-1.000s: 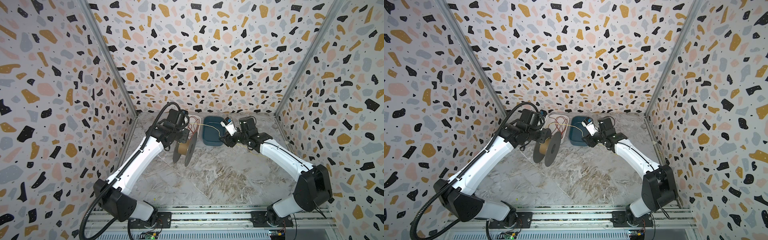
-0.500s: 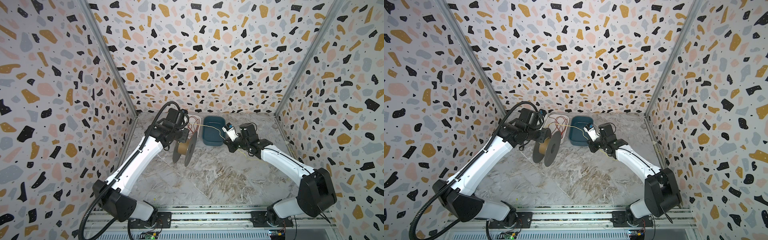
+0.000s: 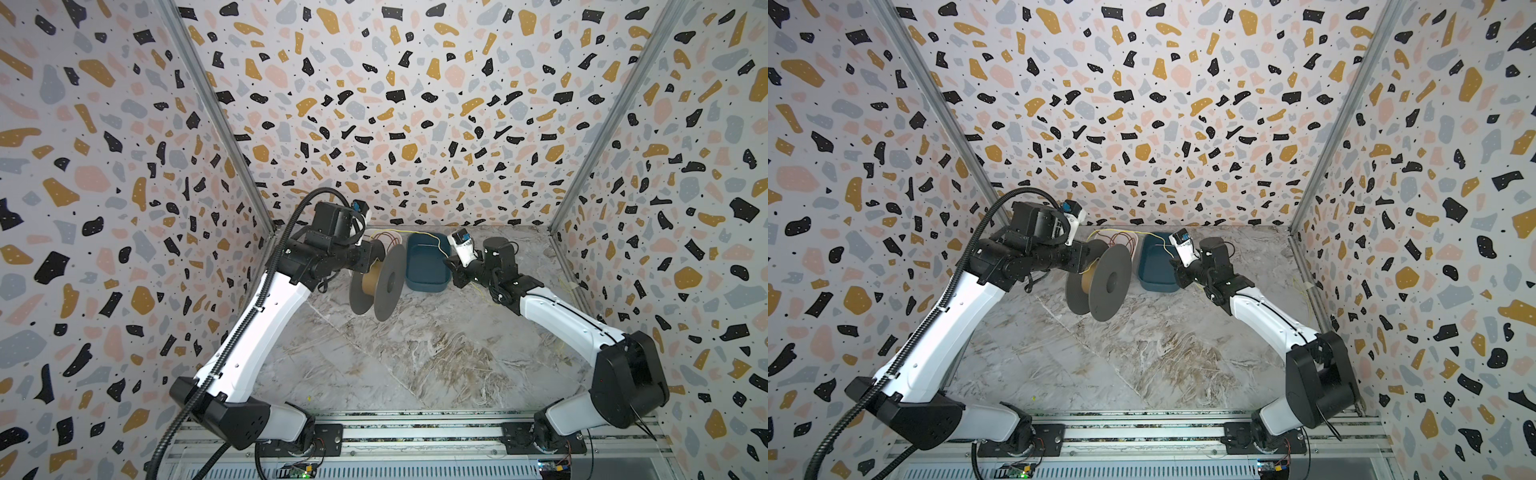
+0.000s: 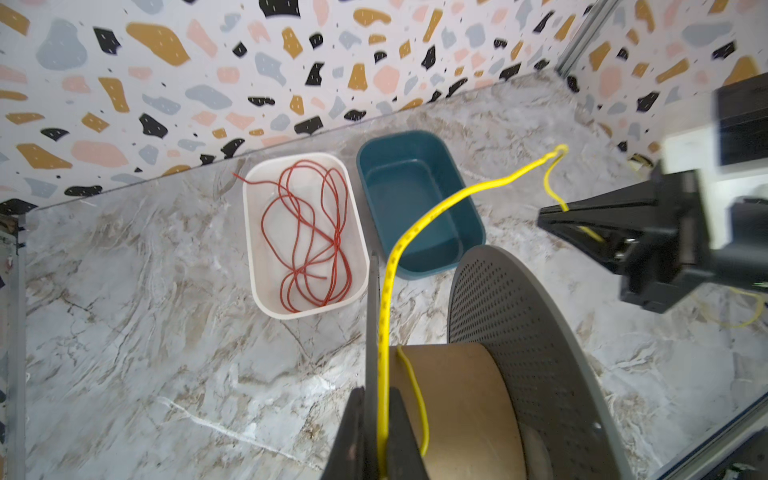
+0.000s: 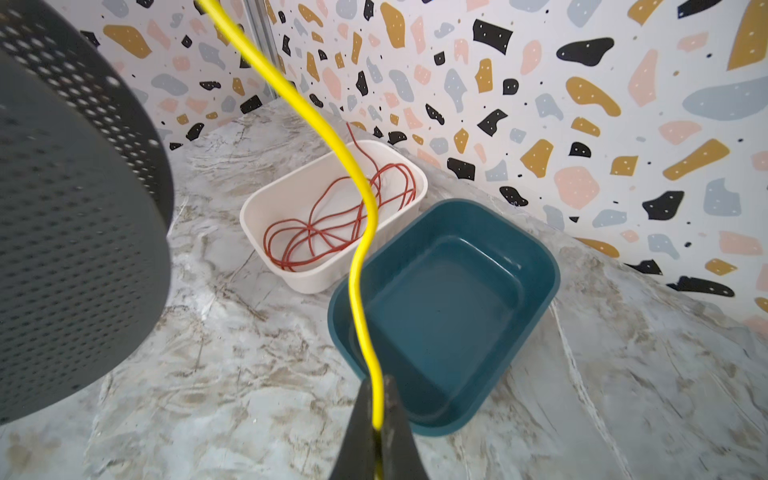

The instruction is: Wrap the cables

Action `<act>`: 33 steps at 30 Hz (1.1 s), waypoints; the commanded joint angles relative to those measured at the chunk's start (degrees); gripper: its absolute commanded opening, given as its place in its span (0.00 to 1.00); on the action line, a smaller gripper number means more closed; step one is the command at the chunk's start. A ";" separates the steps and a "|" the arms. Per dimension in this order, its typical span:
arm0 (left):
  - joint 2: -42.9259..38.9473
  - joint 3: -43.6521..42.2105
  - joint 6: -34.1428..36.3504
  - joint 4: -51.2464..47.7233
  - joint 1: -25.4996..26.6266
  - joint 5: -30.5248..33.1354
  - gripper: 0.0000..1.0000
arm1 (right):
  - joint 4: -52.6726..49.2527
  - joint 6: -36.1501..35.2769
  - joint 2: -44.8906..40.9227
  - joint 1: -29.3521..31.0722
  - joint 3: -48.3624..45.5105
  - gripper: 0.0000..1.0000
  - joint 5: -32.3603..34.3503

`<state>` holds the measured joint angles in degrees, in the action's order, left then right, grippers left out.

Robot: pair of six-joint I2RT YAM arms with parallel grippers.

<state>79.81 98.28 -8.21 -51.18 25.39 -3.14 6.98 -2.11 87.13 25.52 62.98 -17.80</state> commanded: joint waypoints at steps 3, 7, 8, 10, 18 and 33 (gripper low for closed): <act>-3.35 7.13 -3.32 2.41 -1.34 0.31 0.00 | 7.61 6.28 2.75 -1.88 -0.49 0.00 -6.90; -3.03 9.66 -6.49 4.77 -1.56 2.19 0.00 | 12.63 9.84 4.26 -1.81 -3.46 0.00 -11.13; -3.04 9.82 -7.46 5.68 -1.60 3.09 0.00 | 13.73 10.45 4.41 -1.80 -4.22 0.00 -11.98; -3.15 9.78 -10.09 8.27 -1.61 6.52 0.00 | 15.71 11.76 4.41 -1.62 -5.76 0.00 -13.02; -3.69 6.30 -21.75 20.47 -1.74 7.14 0.00 | 20.06 15.50 6.36 2.50 -7.39 0.00 -13.88; -4.22 2.22 -29.84 27.25 -4.03 19.74 0.00 | 24.19 21.07 7.38 13.71 -10.58 0.00 -10.71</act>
<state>78.52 100.47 -34.61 -40.16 22.65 8.25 36.18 18.57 95.50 37.47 53.06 -30.20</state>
